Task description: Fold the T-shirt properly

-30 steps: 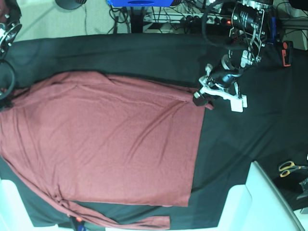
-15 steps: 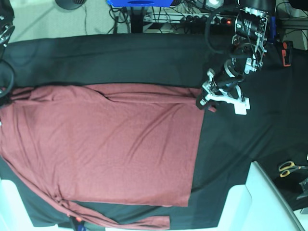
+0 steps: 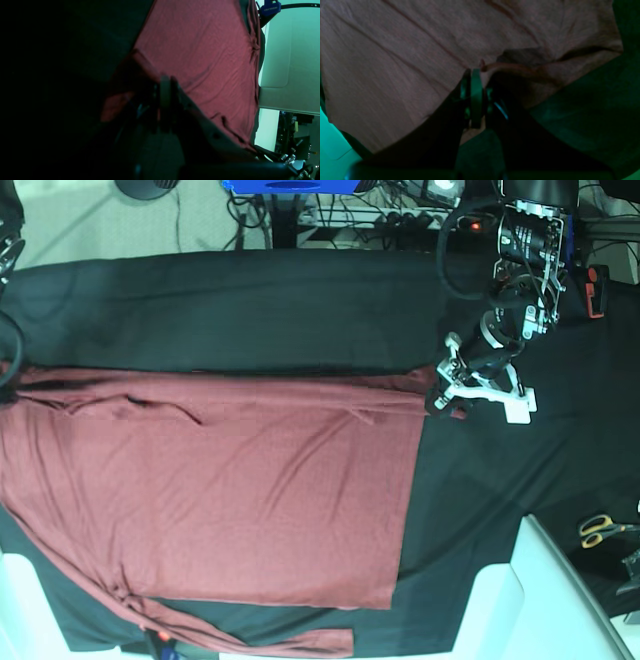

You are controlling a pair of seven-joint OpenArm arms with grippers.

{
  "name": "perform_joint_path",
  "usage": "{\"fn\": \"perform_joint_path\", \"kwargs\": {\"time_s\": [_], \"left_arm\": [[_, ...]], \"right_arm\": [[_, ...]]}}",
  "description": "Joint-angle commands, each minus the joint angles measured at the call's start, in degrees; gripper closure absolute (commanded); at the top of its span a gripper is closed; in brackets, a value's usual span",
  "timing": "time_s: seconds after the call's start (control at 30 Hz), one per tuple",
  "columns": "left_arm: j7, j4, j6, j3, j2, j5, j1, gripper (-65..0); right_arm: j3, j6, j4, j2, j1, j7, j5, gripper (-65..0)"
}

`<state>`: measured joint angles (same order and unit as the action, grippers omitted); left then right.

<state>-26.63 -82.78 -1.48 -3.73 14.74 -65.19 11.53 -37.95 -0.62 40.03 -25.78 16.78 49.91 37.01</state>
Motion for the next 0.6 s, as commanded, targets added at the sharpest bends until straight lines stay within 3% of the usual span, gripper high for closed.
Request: {"fn": "perform_joint_path", "kwargs": {"time_s": [0.0,0.57], "left_arm": [[0.65,-0.87,0.73,-0.10,0.42,-0.61,-0.50,0.0],[0.65,0.63,0.73,-0.01,0.42,-0.61,-2.87,0.0]], "right_arm": [[0.02,0.32,0.89,-1.52,1.29,-0.64,0.39,-0.2],[1.52,0.23,0.89,-1.52,2.26,-0.55,0.39,-0.2]]}}
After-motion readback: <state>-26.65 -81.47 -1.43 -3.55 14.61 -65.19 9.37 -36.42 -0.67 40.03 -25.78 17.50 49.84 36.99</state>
